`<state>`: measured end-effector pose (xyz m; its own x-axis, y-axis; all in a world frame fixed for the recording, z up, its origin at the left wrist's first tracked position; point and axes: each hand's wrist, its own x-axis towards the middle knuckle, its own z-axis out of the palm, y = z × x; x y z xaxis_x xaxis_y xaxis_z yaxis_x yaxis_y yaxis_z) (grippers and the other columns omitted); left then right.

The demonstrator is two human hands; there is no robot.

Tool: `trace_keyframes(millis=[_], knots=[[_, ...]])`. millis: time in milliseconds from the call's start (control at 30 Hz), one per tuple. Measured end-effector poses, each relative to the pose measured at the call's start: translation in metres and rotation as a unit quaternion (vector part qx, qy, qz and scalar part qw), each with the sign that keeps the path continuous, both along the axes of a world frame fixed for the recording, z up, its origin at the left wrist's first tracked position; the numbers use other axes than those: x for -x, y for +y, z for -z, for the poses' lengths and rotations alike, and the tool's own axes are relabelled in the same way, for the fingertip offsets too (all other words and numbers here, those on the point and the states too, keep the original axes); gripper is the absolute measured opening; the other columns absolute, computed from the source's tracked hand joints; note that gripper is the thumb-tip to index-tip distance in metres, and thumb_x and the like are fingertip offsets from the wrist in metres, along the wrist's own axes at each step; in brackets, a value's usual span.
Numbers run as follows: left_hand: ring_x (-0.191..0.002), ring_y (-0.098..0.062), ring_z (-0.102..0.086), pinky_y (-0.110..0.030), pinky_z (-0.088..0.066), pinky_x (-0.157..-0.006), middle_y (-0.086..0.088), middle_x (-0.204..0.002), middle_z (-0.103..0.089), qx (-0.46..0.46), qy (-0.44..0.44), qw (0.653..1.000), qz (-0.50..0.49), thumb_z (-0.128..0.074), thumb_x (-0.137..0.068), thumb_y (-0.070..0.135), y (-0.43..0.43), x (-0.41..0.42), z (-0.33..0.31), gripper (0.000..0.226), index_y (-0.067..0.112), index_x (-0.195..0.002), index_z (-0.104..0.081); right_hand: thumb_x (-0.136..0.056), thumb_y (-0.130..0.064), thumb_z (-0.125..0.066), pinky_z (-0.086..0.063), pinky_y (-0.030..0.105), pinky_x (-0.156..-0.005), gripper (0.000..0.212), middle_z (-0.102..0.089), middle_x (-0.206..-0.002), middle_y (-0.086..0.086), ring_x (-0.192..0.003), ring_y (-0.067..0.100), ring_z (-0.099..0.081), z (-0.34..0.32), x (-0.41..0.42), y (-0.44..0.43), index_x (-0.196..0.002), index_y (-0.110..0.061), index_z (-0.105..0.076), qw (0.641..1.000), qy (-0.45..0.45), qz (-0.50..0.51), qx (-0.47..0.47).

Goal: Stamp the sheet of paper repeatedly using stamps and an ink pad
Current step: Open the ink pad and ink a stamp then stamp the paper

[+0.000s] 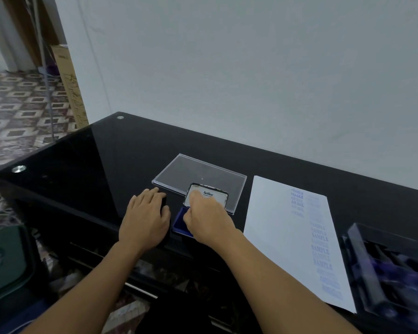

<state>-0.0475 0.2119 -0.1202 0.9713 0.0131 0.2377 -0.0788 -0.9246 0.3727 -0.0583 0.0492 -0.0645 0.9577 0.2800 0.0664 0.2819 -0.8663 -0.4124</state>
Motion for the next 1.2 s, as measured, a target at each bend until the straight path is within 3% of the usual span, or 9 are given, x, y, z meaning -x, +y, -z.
trace_keyframes(millis=[200, 367, 467, 533, 633, 767, 933, 1067, 1200], knots=[[-0.146, -0.019, -0.028, -0.045, -0.017, -0.121, -0.003, -0.154, -0.039, 0.002, 0.001, 1.0, -0.001, -0.041, -0.1, 0.031, -0.001, 0.0, 0.0, 0.044, 0.016, -0.141, -0.048, -0.101, -0.017, -0.046, -0.037, 0.03, -0.063, 0.013, -0.058, -0.09, 0.008, -0.078, 0.024, -0.049, -0.009, 0.004, -0.003, -0.095, -0.021, -0.036, 1.0, -0.006, -0.013, 0.004], [-0.145, -0.019, -0.029, -0.045, -0.018, -0.121, -0.003, -0.153, -0.041, 0.014, 0.006, 1.0, -0.003, -0.043, -0.099, 0.03, -0.001, 0.001, -0.002, 0.044, 0.016, -0.14, -0.049, -0.101, -0.02, -0.046, -0.043, 0.032, -0.065, 0.004, -0.062, -0.095, 0.009, -0.082, 0.024, -0.056, -0.012, 0.006, -0.004, -0.101, -0.018, -0.043, 1.0, 0.0, -0.016, 0.006], [-0.133, -0.018, -0.044, -0.044, -0.03, -0.116, -0.004, -0.141, -0.054, 0.07, 0.002, 0.998, -0.01, -0.047, -0.096, 0.027, -0.001, -0.002, -0.009, 0.04, 0.014, -0.134, -0.056, -0.1, -0.023, -0.046, -0.053, 0.035, -0.067, 0.006, -0.067, -0.098, 0.01, -0.087, 0.026, -0.064, -0.017, 0.006, -0.013, -0.102, -0.017, -0.045, 1.0, -0.013, 0.007, -0.013], [-0.12, -0.018, -0.053, -0.044, -0.04, -0.107, -0.004, -0.129, -0.061, 0.132, -0.003, 0.991, -0.016, -0.048, -0.094, 0.026, -0.003, -0.003, -0.018, 0.037, 0.013, -0.127, -0.059, -0.101, -0.025, -0.045, -0.055, 0.032, -0.063, 0.006, -0.069, -0.098, 0.007, -0.084, 0.023, -0.066, -0.023, 0.007, -0.023, -0.102, -0.019, -0.045, 1.0, -0.007, 0.018, -0.025], [-0.121, -0.019, -0.051, -0.039, -0.043, -0.104, -0.005, -0.131, -0.058, 0.166, -0.009, 0.986, -0.017, -0.05, -0.096, 0.022, -0.013, -0.004, -0.032, 0.036, 0.011, -0.129, -0.057, -0.102, -0.026, -0.046, -0.05, 0.028, -0.055, 0.009, -0.065, -0.09, 0.004, -0.073, 0.015, -0.062, -0.034, 0.009, -0.041, -0.096, -0.021, -0.042, 0.999, -0.001, 0.035, -0.032], [-0.132, -0.017, -0.041, -0.032, -0.036, -0.104, -0.002, -0.142, -0.05, 0.162, -0.014, 0.986, 0.03, -0.05, -0.098, 0.024, -0.046, -0.004, -0.052, 0.038, 0.014, -0.134, -0.053, -0.101, -0.026, -0.047, -0.037, 0.027, -0.05, 0.015, -0.055, -0.08, 0.001, -0.065, 0.015, -0.052, -0.044, 0.016, -0.071, -0.09, -0.016, -0.043, 0.997, -0.006, 0.079, -0.019], [-0.135, -0.017, -0.038, -0.027, -0.031, -0.103, -0.001, -0.143, -0.048, 0.149, -0.016, 0.983, 0.111, -0.049, -0.098, 0.023, -0.1, -0.005, -0.069, 0.037, 0.014, -0.134, -0.052, -0.098, -0.025, -0.05, -0.038, 0.027, -0.053, 0.019, -0.054, -0.077, 0.0, -0.065, 0.015, -0.052, -0.045, 0.024, -0.119, -0.082, -0.019, -0.042, 0.991, 0.01, 0.136, -0.014], [-0.124, -0.015, -0.044, -0.033, -0.037, -0.107, 0.0, -0.131, -0.053, 0.135, -0.008, 0.98, 0.149, -0.048, -0.099, 0.022, -0.143, -0.005, -0.072, 0.027, 0.016, -0.124, -0.056, -0.096, -0.026, -0.05, -0.049, 0.036, -0.061, 0.015, -0.061, -0.082, 0.006, -0.073, 0.024, -0.061, -0.042, 0.03, -0.158, -0.087, -0.013, -0.049, 0.981, 0.028, 0.193, -0.002], [-0.123, -0.018, -0.047, -0.034, -0.039, -0.105, -0.002, -0.132, -0.057, 0.133, -0.003, 0.972, 0.193, -0.048, -0.097, 0.022, -0.178, -0.01, -0.063, 0.032, 0.012, -0.125, -0.058, -0.094, -0.023, -0.049, -0.043, 0.032, -0.056, 0.015, -0.062, -0.083, 0.008, -0.064, 0.021, -0.052, -0.042, 0.033, -0.193, -0.085, -0.012, -0.048, 0.973, 0.047, 0.225, 0.005]])
